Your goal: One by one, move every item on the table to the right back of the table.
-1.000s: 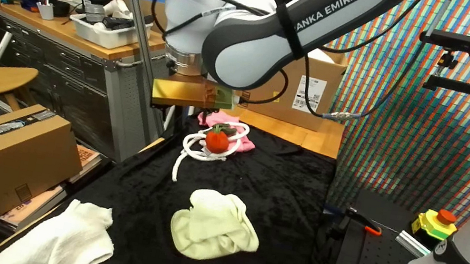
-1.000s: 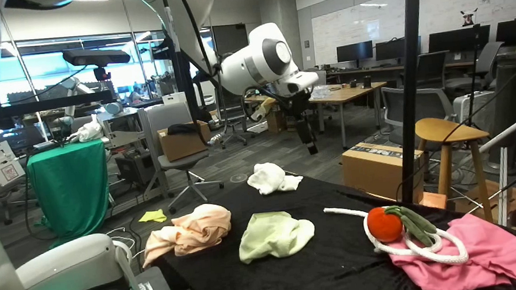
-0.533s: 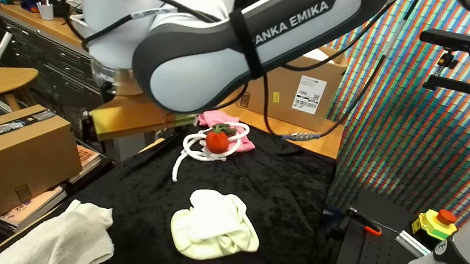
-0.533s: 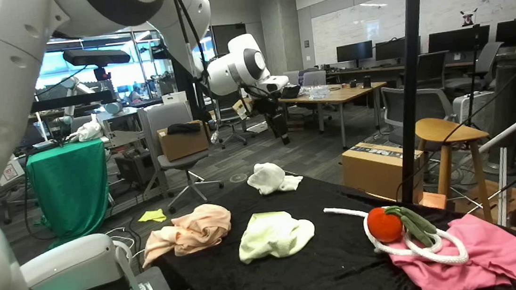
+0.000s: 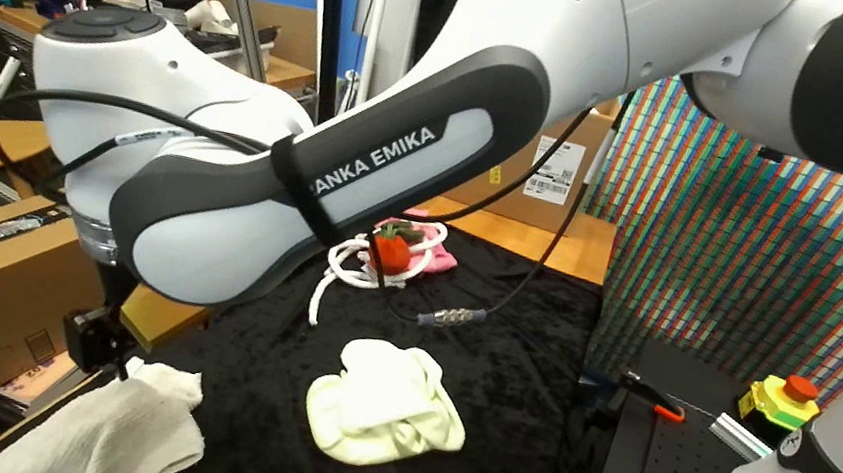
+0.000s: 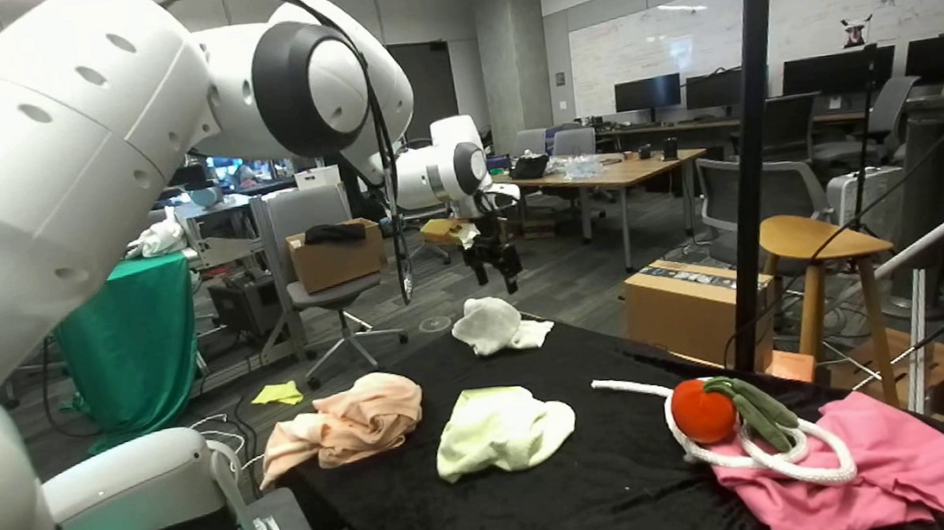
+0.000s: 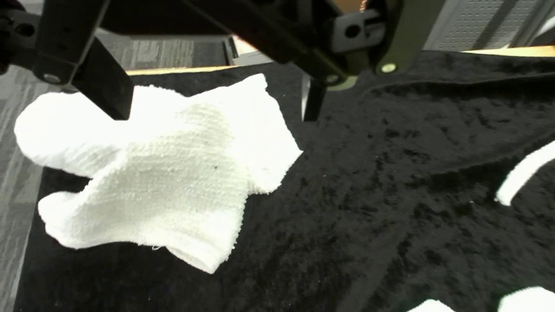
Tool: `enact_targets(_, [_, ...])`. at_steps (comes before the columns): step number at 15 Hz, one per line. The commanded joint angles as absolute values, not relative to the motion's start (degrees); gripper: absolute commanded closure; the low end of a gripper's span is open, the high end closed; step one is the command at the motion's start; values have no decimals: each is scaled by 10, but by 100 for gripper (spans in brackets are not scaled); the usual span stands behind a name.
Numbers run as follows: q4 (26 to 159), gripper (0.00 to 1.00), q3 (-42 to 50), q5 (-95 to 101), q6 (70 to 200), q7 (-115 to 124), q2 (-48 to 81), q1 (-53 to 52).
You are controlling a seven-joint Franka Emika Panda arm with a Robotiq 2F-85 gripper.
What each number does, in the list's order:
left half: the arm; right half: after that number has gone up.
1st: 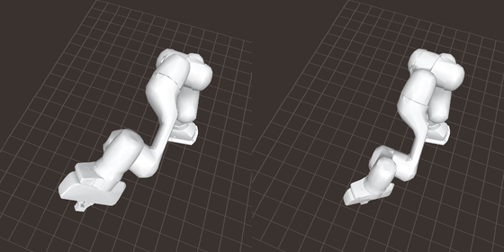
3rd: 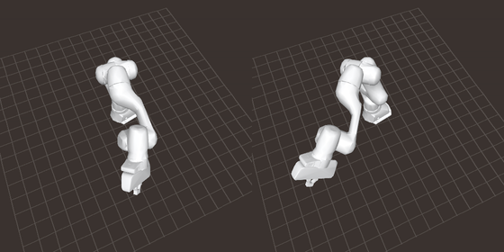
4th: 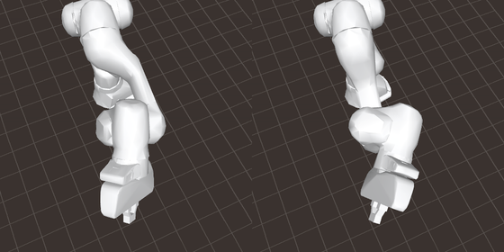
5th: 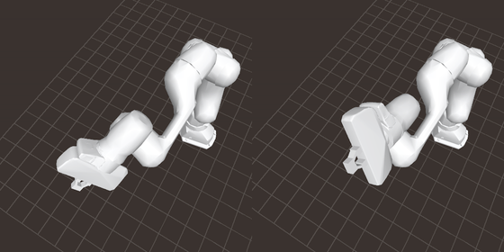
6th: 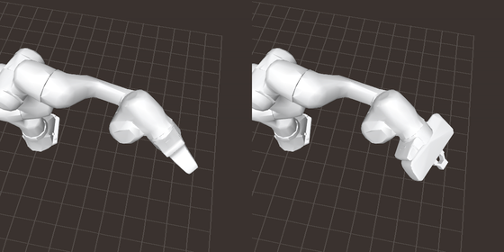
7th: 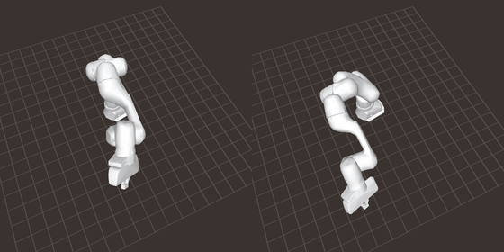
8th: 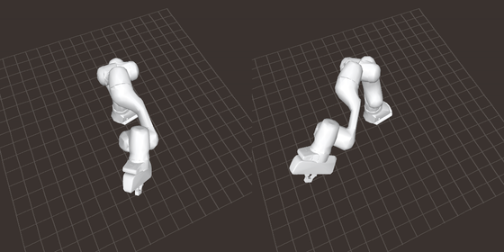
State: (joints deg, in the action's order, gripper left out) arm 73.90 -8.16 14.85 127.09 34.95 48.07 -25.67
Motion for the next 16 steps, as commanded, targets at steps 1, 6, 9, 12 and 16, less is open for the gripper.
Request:
enact_targets(1, [605,0,-113,128,1205,225,564,-254])
enact_targets(6, [497,0,-159,113,1139,76,633,-253])
enact_targets(9, [450,0,-181,99,1111,20,669,-253])
enact_targets(12, [416,0,-191,88,1085,-15,699,-251])
enact_targets(16, [395,0,-154,42,1078,-43,719,-262])
